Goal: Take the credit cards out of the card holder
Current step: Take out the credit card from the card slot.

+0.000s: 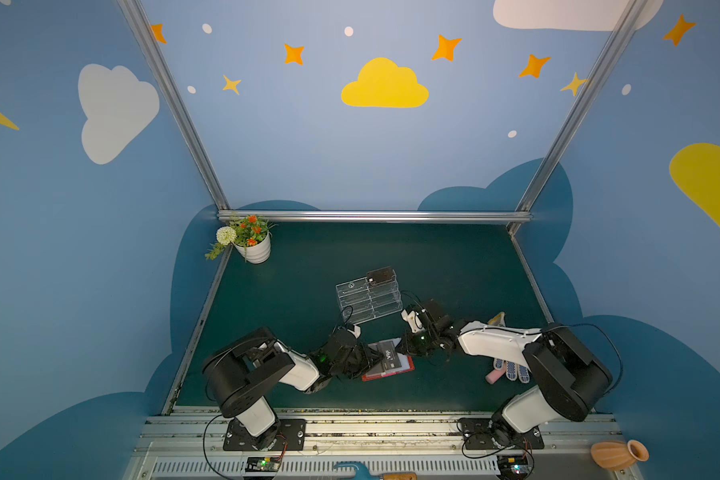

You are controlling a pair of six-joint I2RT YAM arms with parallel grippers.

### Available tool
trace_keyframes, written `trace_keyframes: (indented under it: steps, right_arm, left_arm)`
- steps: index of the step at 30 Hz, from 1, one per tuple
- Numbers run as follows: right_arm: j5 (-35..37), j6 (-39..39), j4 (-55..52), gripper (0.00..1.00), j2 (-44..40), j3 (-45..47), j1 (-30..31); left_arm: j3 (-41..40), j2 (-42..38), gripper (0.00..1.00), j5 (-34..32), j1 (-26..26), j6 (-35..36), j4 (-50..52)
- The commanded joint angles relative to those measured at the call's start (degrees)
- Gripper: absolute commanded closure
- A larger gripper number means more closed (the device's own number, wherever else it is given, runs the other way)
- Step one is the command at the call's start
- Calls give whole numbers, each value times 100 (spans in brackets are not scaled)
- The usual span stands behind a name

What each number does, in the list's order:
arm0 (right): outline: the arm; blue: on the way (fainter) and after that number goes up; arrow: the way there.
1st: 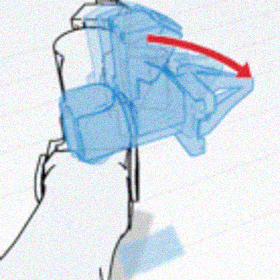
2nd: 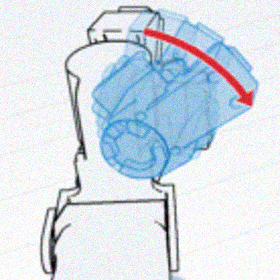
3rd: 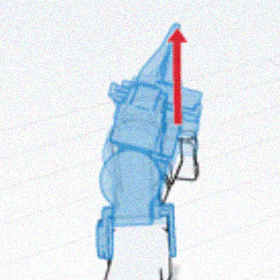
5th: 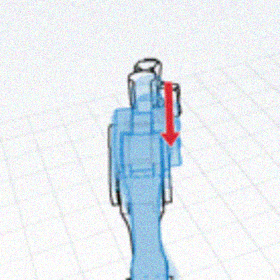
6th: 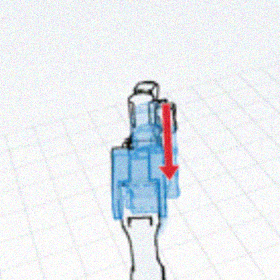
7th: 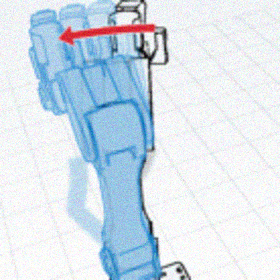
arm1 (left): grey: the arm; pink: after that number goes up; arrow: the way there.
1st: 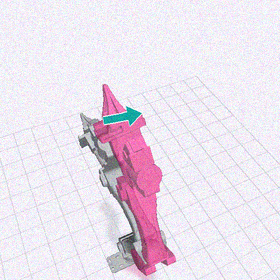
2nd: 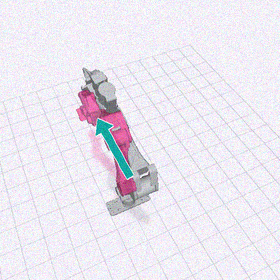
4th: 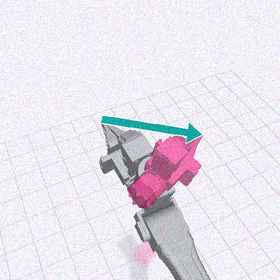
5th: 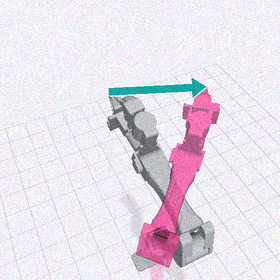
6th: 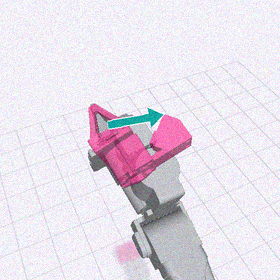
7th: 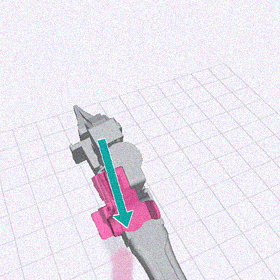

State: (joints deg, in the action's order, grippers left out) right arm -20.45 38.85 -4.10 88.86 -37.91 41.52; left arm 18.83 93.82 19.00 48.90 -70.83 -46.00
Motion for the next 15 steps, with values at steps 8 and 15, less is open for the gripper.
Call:
trace_keyframes:
  steps: [8, 15]
  right_arm:
    - [102, 44, -261, 98, 176, 179, 58]
    - [68, 61, -258, 98, 159, 169, 99]
  left_arm:
    - [-81, 261, 96, -129, 10, -29, 179]
    - [-2, 437, 91, -121, 15, -96, 81]
